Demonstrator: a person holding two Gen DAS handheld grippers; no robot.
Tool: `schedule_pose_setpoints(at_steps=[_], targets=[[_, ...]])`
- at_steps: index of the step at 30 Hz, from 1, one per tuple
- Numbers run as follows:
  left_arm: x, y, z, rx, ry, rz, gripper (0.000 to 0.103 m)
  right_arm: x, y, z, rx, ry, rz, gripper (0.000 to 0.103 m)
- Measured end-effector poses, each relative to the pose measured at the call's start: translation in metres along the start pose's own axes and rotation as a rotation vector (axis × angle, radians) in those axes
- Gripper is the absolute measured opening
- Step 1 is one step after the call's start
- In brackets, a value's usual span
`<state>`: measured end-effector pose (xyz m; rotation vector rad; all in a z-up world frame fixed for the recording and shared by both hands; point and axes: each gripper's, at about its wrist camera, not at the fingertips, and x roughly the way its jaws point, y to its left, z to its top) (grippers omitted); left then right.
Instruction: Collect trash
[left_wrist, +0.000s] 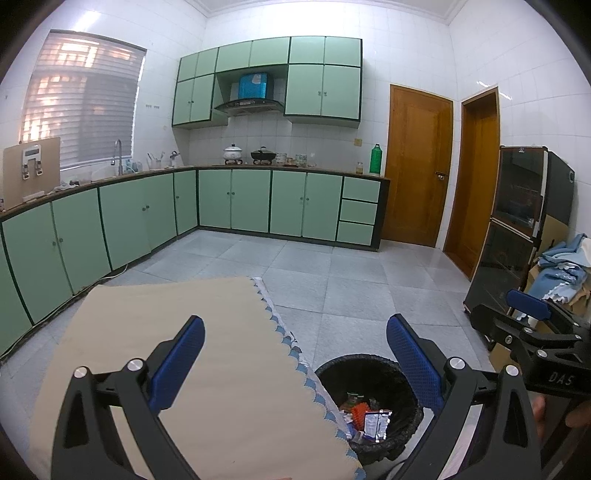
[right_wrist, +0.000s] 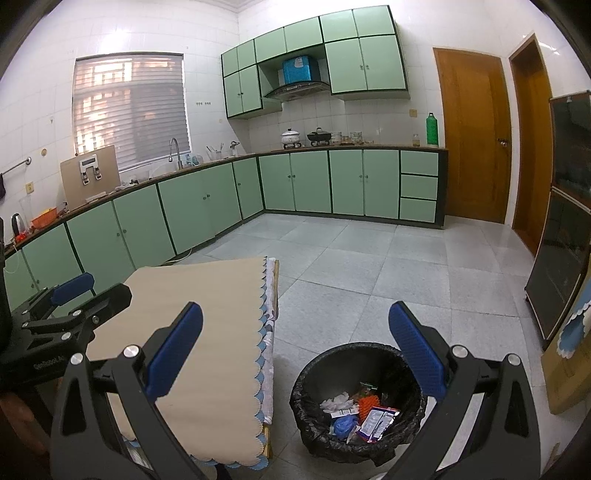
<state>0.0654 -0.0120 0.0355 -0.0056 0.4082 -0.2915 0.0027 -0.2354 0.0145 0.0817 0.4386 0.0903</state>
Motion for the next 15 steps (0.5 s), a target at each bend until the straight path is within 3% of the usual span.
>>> schedule_pose_setpoints(at_steps=[15], targets=[[-0.0022, 0.0021, 0.0005, 0.001, -0.002, 0.002, 0.097, -0.0003, 0.0005, -0.0014, 0.001, -0.001, 0.0, 0.098]])
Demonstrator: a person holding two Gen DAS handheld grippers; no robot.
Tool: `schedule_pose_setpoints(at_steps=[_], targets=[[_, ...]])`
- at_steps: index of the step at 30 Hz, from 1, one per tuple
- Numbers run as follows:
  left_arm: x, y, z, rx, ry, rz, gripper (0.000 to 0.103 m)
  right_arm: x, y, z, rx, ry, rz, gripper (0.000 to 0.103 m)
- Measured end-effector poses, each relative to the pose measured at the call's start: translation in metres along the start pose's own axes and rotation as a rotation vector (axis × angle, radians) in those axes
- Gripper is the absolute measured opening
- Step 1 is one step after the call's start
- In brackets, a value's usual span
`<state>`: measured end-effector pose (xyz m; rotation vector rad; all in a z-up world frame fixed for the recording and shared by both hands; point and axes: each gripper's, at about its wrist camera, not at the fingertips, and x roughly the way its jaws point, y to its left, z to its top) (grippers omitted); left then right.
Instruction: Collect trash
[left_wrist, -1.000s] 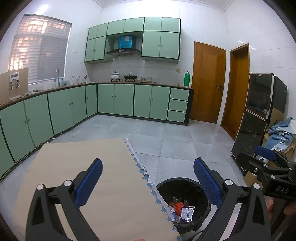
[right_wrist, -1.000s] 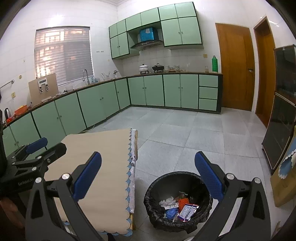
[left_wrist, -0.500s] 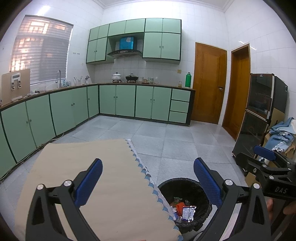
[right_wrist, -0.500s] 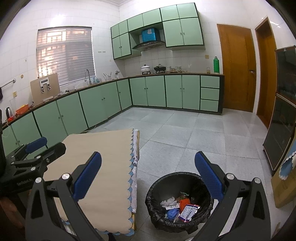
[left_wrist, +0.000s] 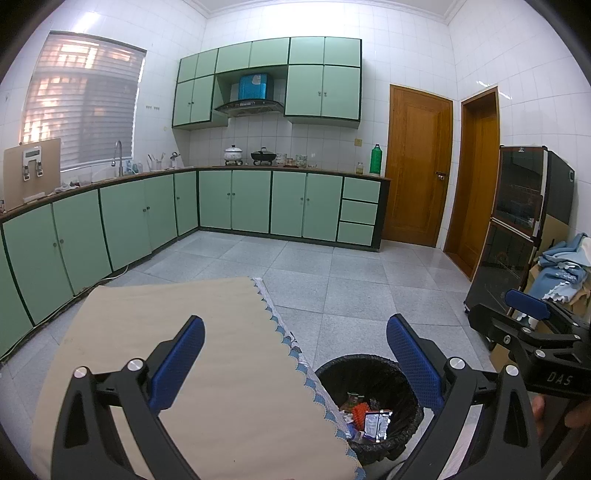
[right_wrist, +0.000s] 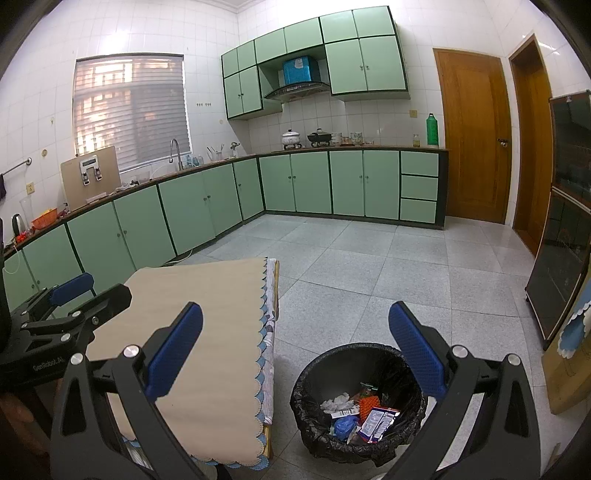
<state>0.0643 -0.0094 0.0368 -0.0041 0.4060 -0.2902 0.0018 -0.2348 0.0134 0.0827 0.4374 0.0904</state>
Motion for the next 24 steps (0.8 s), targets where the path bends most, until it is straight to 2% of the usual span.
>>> schedule_pose_setpoints(at_steps=[24], targets=[[-0.0011, 0.0049, 0.001, 0.003, 0.005, 0.004, 0.097, 0.0005, 0.0026, 0.0002, -0.003, 0.001, 0.0, 0.098]])
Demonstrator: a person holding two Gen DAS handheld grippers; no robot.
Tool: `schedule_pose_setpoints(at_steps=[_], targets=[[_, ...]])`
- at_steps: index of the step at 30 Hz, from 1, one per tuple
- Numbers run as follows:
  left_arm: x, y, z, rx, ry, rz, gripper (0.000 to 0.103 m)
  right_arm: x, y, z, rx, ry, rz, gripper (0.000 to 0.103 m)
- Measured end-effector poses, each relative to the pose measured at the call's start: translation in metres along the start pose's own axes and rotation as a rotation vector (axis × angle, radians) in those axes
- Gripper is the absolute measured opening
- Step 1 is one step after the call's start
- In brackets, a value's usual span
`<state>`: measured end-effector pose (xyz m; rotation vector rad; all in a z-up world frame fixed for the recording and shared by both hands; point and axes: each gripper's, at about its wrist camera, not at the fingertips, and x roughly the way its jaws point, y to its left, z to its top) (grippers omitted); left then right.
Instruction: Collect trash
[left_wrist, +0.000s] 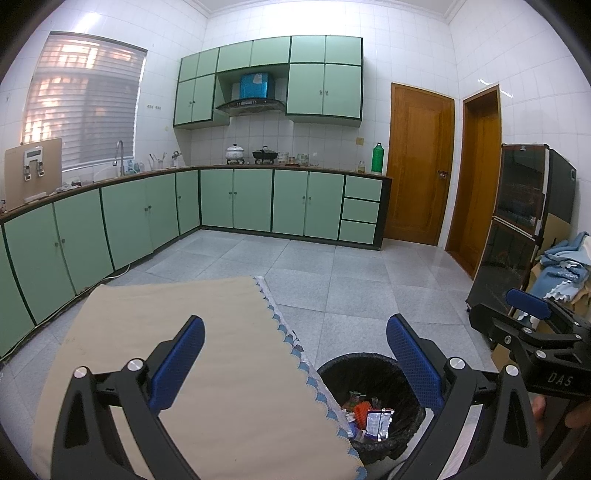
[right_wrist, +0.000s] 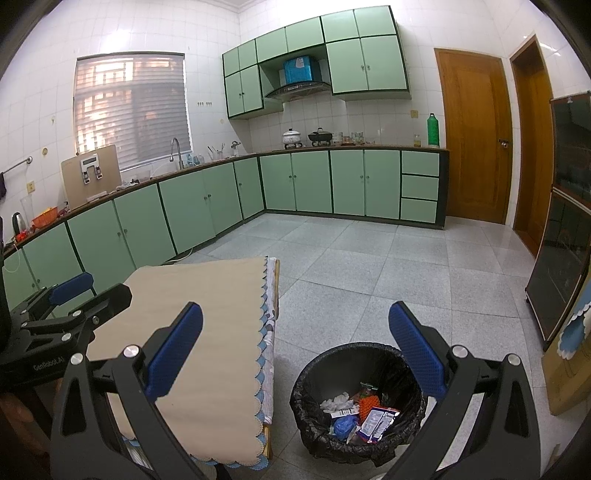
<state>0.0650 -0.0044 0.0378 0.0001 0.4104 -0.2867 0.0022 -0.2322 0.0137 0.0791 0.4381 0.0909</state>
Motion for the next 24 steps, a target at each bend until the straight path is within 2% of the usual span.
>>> schedule_pose_setpoints(at_steps=[24], targets=[[-0.0001, -0.0003, 0.0017, -0.012, 0.003, 0.01, 0.097, 0.0005, -0.0039, -0.005, 0.003, -0.004, -0.003, 0.098]])
